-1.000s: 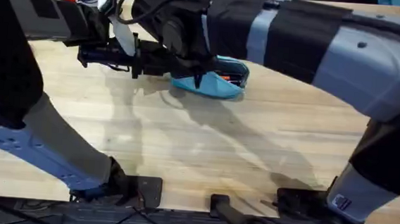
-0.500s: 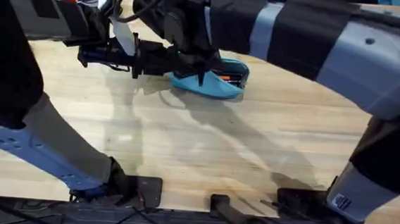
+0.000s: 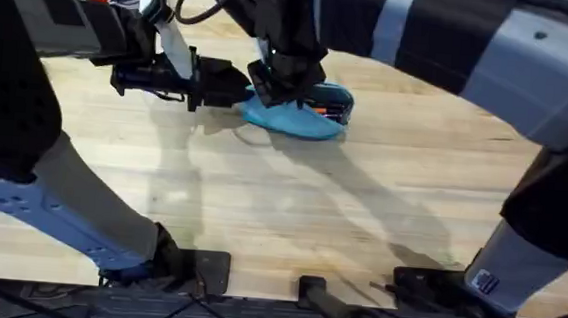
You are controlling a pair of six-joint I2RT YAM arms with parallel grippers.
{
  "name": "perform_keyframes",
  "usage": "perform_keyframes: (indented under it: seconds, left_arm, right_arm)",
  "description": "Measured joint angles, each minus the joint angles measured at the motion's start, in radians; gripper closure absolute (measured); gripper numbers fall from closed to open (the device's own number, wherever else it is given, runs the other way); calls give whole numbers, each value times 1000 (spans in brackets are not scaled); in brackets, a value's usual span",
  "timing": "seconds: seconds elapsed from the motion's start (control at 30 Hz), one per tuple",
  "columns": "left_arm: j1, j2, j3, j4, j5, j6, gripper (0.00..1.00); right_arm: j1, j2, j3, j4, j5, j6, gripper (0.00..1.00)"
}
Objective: Unzip the bag, pick up the pens from the table one at a time and place them inside, then zip the bag closed.
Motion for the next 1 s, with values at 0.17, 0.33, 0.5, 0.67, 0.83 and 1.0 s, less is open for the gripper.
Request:
perform_keyframes:
  seconds: [0.17, 0.33, 0.5, 0.67, 0.83, 1.0]
  left_arm:
    - [-2, 0, 0, -3, 0, 0, 961]
    - [-4, 0, 0, -3, 0, 0, 961]
    - [-4, 0, 0, -3, 0, 0, 961]
    - [-4, 0, 0, -3, 0, 0, 961]
    - [-4, 0, 0, -3, 0, 0, 961]
    - [-4, 0, 0, -1, -1, 0, 961]
  right_arm:
    - [-20, 0, 4, -26, -40, -60, 971]
    - [-39, 0, 9, -84, -52, -105, 970]
    - [-46, 0, 10, -95, -78, -160, 971]
    - [-59, 0, 10, -97, -97, -189, 971]
    - [-79, 0, 11, -106, -121, -211, 970]
    - [-99, 0, 12, -135, -141, -219, 971]
